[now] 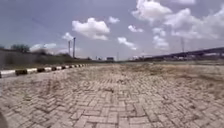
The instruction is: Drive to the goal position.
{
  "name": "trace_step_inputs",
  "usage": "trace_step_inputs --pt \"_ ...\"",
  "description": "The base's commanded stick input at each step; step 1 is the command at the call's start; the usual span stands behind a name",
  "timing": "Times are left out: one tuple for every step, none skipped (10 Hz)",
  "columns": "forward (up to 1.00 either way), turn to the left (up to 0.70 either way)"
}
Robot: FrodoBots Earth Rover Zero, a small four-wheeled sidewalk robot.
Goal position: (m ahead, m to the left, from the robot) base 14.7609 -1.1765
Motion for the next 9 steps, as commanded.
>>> trace_step_inputs --pt "1.0 0.0" --pt "1.0 0.0" --pt "1.0 0.0" --pt "1.0 0.0" --pt "1.0 0.0" --pt "1.0 0.0" --pt "1.0 0.0" --pt "1.0 0.0" --pt "1.0 0.0"
